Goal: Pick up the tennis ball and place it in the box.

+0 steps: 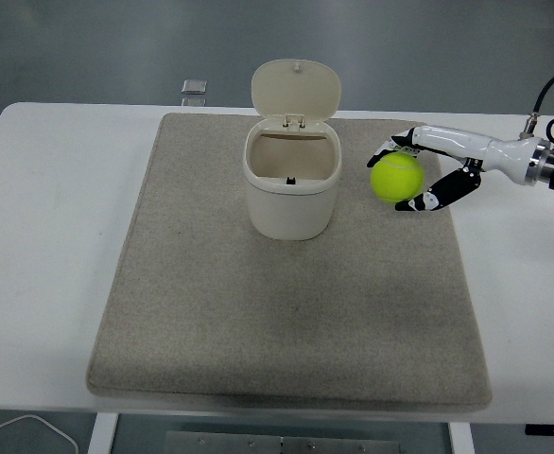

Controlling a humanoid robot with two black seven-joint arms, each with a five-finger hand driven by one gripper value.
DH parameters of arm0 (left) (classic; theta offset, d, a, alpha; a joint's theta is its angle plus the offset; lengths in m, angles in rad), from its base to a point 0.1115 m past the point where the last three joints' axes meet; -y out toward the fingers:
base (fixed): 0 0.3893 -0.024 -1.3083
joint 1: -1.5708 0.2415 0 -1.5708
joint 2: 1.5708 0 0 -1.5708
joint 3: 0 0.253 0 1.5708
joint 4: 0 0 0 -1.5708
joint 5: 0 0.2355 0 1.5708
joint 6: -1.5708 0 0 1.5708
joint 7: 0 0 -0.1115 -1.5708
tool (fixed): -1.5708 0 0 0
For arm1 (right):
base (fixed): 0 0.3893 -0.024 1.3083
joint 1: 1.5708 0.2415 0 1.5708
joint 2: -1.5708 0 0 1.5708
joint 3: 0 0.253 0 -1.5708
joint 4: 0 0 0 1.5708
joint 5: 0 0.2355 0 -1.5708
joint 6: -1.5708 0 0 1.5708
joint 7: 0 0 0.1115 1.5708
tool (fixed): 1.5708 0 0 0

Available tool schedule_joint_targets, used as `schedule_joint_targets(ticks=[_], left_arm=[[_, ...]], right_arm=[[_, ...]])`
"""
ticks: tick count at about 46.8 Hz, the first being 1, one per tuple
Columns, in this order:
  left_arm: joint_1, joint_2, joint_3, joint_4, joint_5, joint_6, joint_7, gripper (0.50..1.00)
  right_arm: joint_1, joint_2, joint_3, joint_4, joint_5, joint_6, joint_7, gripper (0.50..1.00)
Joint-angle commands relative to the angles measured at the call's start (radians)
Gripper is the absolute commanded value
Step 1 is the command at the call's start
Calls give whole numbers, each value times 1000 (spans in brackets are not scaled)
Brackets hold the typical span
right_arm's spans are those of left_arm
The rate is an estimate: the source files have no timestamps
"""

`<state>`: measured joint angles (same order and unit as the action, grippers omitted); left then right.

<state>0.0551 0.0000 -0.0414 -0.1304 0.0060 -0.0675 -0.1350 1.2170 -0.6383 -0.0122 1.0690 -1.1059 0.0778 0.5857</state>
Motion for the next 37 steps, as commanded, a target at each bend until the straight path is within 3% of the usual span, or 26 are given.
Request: schedule_joint_targets(ticks=[1, 13, 33, 37], left_arm=[[0, 0, 0, 0, 0, 0, 0, 992], [0, 0, 0, 0, -1, 1, 0, 992], [0, 0, 0, 0, 0, 0, 0, 992], [0, 0, 0, 0, 0, 0, 0, 992]], right_arm=[[7, 0, 34, 5, 6, 28, 0, 500], [64, 25, 57, 22, 73, 83, 0, 500], [114, 175, 51, 3, 109, 76, -17, 500], [118, 193, 49, -11, 109, 73, -46, 500]])
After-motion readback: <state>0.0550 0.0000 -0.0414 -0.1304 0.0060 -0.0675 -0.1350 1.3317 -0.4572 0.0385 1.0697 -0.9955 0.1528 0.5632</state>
